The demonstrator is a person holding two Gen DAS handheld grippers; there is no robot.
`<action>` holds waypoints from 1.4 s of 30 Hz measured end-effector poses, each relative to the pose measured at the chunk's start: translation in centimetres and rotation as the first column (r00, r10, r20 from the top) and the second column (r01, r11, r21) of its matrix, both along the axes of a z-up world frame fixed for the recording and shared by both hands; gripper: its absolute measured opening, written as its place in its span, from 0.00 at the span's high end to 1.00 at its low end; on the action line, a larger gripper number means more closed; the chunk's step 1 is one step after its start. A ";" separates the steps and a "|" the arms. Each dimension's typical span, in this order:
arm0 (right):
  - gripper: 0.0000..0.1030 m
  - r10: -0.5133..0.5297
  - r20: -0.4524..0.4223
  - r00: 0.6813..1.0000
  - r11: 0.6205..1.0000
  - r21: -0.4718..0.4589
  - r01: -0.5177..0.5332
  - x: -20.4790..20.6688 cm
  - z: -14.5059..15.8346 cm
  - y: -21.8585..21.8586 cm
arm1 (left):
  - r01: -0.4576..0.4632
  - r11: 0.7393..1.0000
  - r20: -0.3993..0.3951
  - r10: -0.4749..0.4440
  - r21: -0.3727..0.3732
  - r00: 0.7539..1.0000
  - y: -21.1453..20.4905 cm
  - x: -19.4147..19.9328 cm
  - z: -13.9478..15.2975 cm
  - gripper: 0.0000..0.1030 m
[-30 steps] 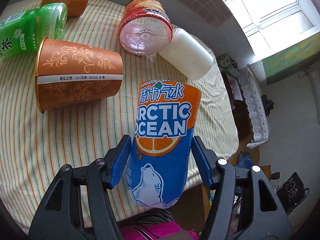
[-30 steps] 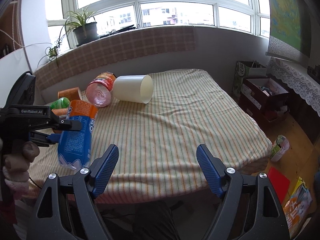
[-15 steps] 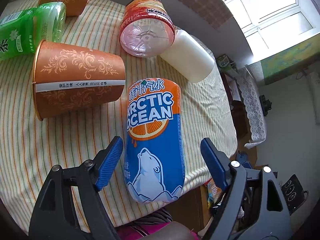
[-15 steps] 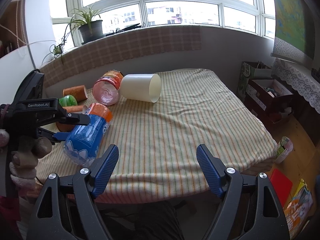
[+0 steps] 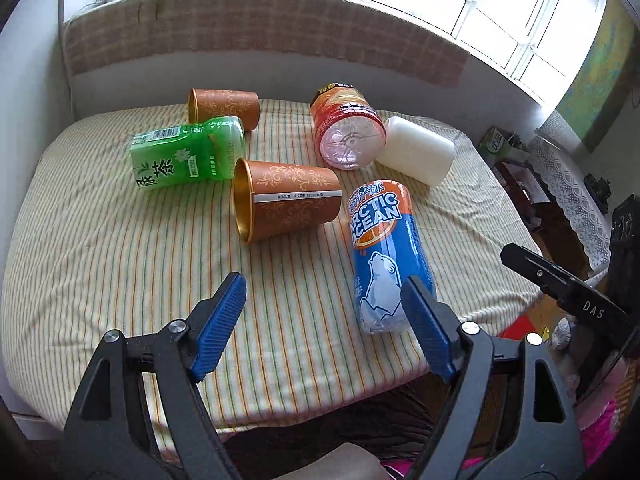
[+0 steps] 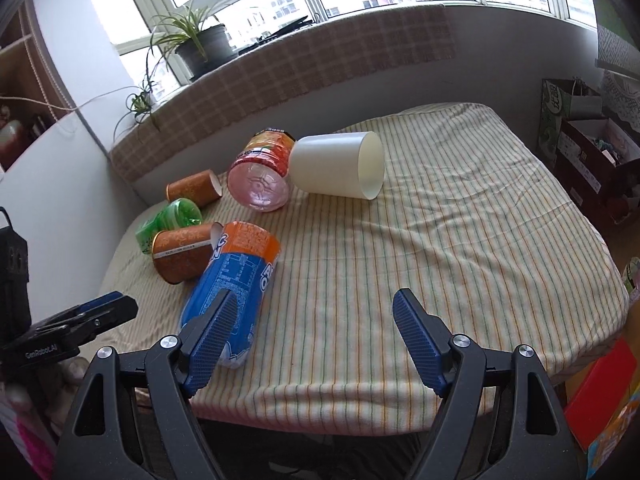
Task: Flip cup upright
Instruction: 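Reach the right tool to the lying blue cup and grasp its body, then lift the blue cup with the right tool and rotate it open end up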
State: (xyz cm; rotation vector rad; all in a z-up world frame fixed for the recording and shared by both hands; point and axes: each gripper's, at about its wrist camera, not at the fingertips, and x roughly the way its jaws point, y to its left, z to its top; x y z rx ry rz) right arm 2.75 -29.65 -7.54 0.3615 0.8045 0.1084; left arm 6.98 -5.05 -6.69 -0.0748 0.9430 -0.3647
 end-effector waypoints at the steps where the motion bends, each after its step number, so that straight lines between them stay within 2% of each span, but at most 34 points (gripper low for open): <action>1: 0.22 0.018 -0.010 1.000 1.000 0.012 -0.018 0.8 -0.1 0.3 | -0.023 0.999 0.011 0.023 0.023 1.000 0.5 -0.6 -0.1 0.20; 6: 0.22 0.098 -0.082 0.992 0.994 0.061 -0.093 4.0 -1.0 1.8 | -0.118 0.985 0.090 0.107 0.127 0.990 2.2 -3.0 0.1 0.20; 9: 0.22 0.129 -0.131 0.983 0.987 0.113 -0.115 5.5 -1.8 2.3 | -0.159 0.974 0.141 0.137 0.161 0.981 2.8 -4.2 0.3 0.20; 15: 0.22 0.159 -0.219 0.963 0.977 0.173 -0.122 7.8 -3.5 3.0 | -0.183 0.976 0.134 0.166 0.120 0.977 3.5 -5.2 0.0 0.20; 18: 0.22 0.175 -0.254 0.951 0.970 0.212 -0.121 8.6 -4.1 3.2 | -0.191 0.978 0.101 0.182 0.080 0.978 3.7 -5.4 -0.7 0.20; 24: 0.22 0.172 -0.278 0.945 0.960 0.263 -0.097 9.6 -4.5 2.9 | -0.186 0.982 0.038 0.184 0.042 0.982 3.8 -5.5 -2.1 0.20; 31: 0.22 0.202 -0.287 0.936 0.935 0.341 -0.097 10.9 -4.7 3.1 | -0.192 0.981 0.030 0.191 0.034 0.981 3.9 -5.5 -2.2 0.20; 36: 0.22 0.264 -0.312 0.913 0.883 0.459 -0.098 12.7 -6.0 3.8 | -0.194 0.980 0.036 0.193 0.036 0.981 4.0 -5.5 -2.0 0.20; 41: 0.23 0.283 -0.322 0.904 0.885 0.450 -0.117 13.4 -6.4 4.7 | -0.207 0.978 0.033 0.207 0.026 0.978 4.5 -5.5 -1.9 0.20; 42: 0.26 0.284 -0.322 0.903 0.888 0.444 -0.121 13.5 -6.4 4.7 | -0.208 0.978 0.032 0.207 0.024 0.978 4.5 -5.5 -1.9 0.20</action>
